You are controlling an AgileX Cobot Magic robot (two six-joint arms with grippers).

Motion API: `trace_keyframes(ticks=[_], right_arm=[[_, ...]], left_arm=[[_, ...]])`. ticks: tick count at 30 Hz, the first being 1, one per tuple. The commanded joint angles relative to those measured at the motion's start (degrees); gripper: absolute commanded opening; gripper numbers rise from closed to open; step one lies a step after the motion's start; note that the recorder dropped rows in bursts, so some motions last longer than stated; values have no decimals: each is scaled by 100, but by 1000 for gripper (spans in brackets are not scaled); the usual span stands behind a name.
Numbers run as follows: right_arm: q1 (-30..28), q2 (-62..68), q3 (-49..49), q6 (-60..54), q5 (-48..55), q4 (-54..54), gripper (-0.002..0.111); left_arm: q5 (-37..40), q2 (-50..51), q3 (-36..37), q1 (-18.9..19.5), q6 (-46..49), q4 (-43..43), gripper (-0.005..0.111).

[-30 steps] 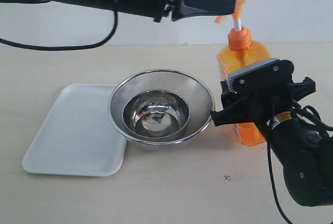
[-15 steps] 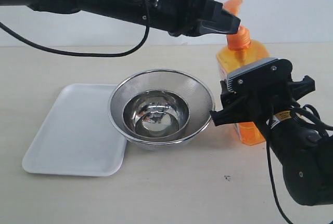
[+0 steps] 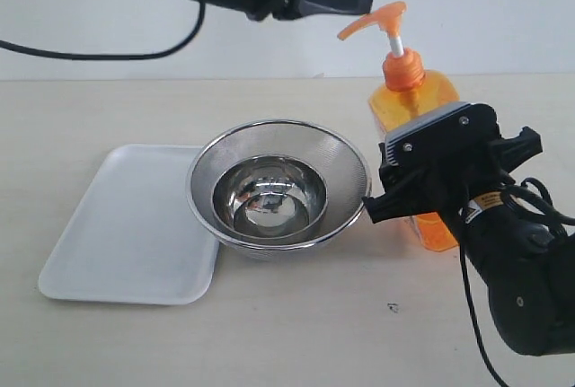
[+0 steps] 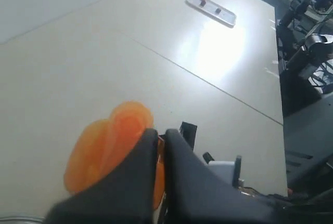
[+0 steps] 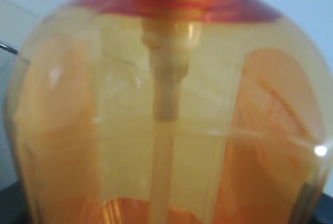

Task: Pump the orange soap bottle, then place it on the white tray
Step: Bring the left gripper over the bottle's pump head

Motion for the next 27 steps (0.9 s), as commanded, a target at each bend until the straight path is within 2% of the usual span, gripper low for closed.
trace_keyframes(ticks=[1,5,14,27], right_arm=[[1,-66,-67,-348,-338,-136,0],[1,-66,-67,-806,-316,-259,0],[1,-66,-67,-1296,-166,-394,0],[1,-66,-67,-1296,-129,-496,0]], left_arm=[[112,-454,-41,224,-318,391,5],[186,-511,-41,274,-652,899,5],[216,-169,-30,274,-652,896,5],[93,104,-30,274,-662,893,5]])
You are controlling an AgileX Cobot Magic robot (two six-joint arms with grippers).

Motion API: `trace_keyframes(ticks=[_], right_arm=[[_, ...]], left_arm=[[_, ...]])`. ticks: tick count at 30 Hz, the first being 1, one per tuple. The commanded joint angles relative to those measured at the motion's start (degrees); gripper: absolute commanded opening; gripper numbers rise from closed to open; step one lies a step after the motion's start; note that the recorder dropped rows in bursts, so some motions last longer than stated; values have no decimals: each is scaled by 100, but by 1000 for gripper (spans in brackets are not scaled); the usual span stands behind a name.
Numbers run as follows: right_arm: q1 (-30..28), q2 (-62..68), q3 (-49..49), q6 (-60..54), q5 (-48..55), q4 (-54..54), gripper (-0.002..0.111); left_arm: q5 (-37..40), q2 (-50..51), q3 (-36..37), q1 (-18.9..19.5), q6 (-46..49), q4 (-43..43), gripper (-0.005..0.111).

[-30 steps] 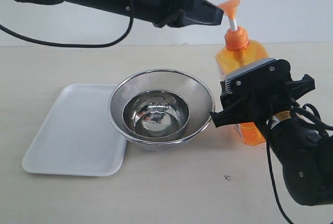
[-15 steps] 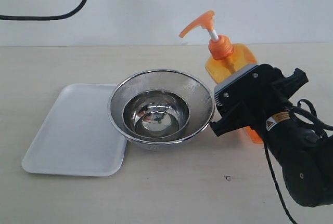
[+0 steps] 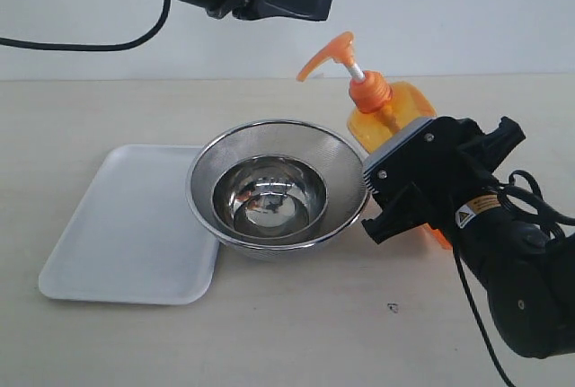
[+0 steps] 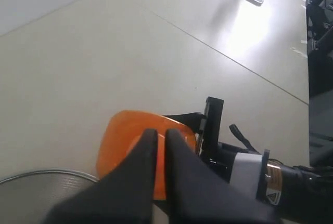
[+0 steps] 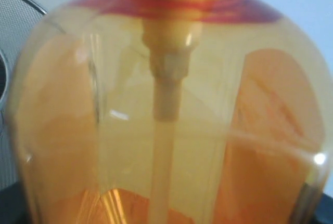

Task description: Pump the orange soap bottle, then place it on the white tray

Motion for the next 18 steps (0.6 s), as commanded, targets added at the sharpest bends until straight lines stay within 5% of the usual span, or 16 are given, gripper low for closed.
trace_keyframes(ticks=[1,18], right_arm=[[1,-66,-67,-92,-383,-173,0],[1,-66,-67,6,-326,-428,0]], left_arm=[[26,220,-30,8,-42,-87,5],[-45,409,202,-140,107,-339,5]])
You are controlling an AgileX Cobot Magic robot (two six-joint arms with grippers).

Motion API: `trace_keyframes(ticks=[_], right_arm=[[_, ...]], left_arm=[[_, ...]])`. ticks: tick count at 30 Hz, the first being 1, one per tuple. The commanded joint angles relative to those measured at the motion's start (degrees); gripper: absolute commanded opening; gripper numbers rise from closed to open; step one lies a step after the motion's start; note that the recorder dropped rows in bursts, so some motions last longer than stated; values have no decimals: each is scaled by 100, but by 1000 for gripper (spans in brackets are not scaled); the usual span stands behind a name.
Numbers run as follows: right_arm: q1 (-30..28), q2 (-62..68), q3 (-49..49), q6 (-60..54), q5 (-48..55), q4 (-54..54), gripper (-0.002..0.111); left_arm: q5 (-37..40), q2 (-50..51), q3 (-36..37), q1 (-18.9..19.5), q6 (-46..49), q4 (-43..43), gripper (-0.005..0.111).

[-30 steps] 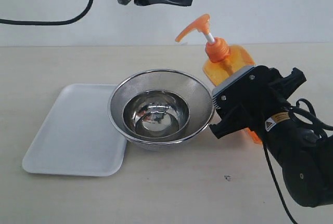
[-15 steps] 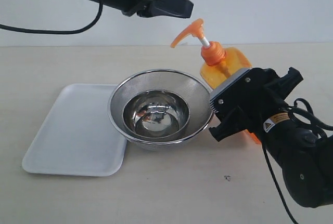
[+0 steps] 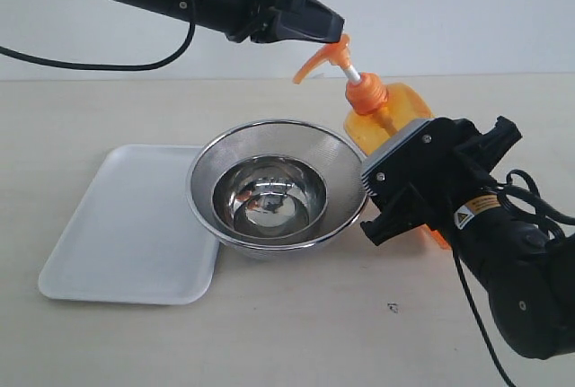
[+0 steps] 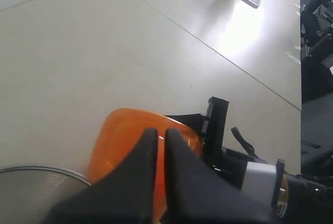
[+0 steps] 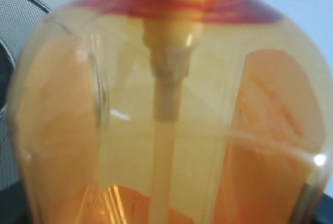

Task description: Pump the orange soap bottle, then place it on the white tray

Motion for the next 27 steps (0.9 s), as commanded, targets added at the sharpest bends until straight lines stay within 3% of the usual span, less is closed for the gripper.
trace_keyframes(ticks=[1,18,27], right_arm=[[1,-66,-67,9,-354,-303,0],[1,-66,-67,193,-354,-745,0],[1,-66,-67,332,-354,-939,0]], left_arm=[[-12,23,248,-68,154,39,5],[-132,134,656,-68,596,-352,5],[-160,585,656,-252,784,-405,5]])
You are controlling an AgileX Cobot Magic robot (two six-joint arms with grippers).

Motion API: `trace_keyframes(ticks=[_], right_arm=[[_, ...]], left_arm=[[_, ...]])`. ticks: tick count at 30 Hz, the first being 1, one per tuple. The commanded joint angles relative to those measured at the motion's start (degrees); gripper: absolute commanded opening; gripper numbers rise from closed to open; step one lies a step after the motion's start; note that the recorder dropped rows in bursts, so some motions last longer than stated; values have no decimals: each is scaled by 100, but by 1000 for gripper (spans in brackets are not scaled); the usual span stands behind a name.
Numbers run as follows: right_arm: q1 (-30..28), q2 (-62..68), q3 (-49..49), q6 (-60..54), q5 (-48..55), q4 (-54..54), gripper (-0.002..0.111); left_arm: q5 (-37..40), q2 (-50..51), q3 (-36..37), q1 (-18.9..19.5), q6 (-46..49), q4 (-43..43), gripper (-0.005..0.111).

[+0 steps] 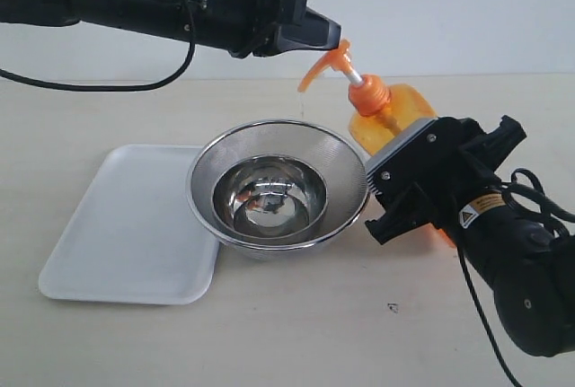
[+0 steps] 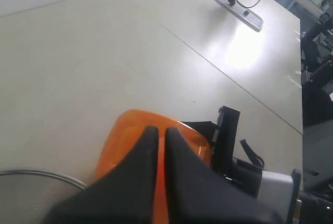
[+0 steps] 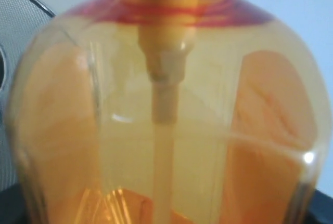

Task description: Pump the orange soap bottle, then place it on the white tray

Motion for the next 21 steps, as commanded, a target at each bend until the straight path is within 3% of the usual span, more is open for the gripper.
trace_keyframes(ticks=[1,15,21], right_arm=[[69,-66,-67,237,-339,-824,0],[69,-66,-67,439,-328,-805,0],[69,-66,-67,453,-296,-573,0]], left_arm=[[164,432,134,-248,88,516,5],[125,350,120,-237,194,608,5],[170,-38,20,-35,58,767,5]])
